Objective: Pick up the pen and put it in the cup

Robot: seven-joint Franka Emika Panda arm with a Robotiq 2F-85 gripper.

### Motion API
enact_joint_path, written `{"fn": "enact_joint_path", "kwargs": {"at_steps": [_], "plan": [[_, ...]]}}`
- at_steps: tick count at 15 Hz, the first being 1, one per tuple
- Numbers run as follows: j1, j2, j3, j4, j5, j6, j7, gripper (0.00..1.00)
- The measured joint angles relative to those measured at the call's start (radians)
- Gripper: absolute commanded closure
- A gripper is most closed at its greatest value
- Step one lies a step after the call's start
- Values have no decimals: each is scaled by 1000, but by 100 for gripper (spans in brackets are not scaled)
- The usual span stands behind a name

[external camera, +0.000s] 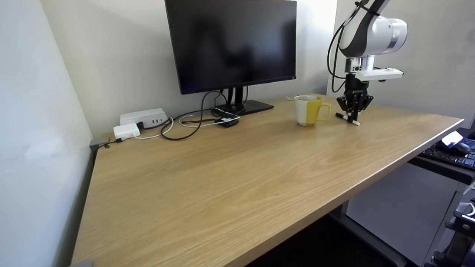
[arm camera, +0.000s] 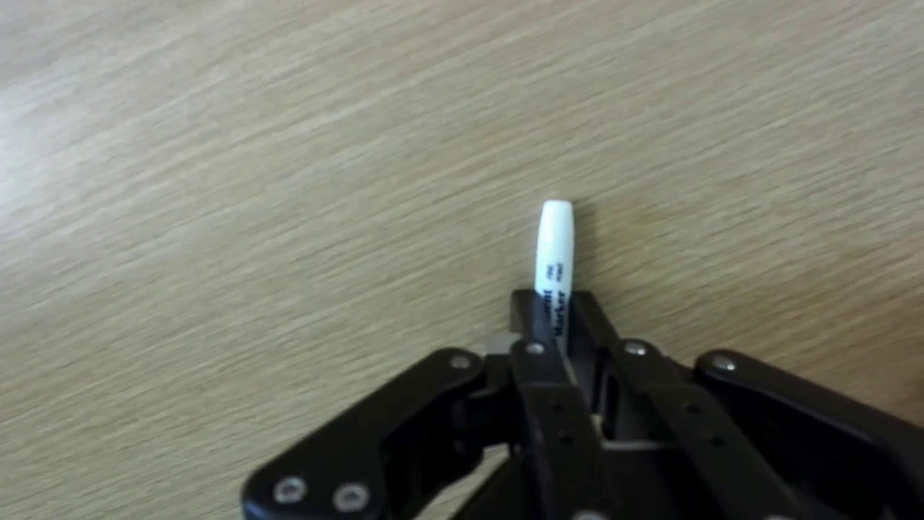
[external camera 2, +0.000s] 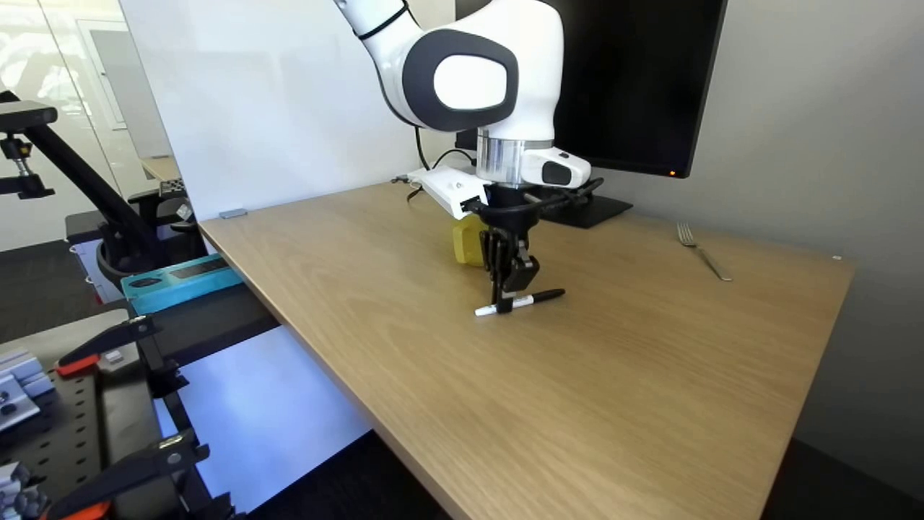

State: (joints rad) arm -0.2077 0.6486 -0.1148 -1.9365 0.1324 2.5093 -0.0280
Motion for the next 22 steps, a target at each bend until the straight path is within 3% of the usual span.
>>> {"fn": "enact_joint_path", "kwargs": {"at_steps": [7, 14, 18, 22], "plan": [[-11, 3, -2, 34, 31, -15, 47, 97], [-18, -41, -12, 102, 48, -101, 112, 97], [-19, -119, -43, 118, 47, -196, 134, 97], [-29, -195, -55, 158, 58, -393, 136, 97]]}}
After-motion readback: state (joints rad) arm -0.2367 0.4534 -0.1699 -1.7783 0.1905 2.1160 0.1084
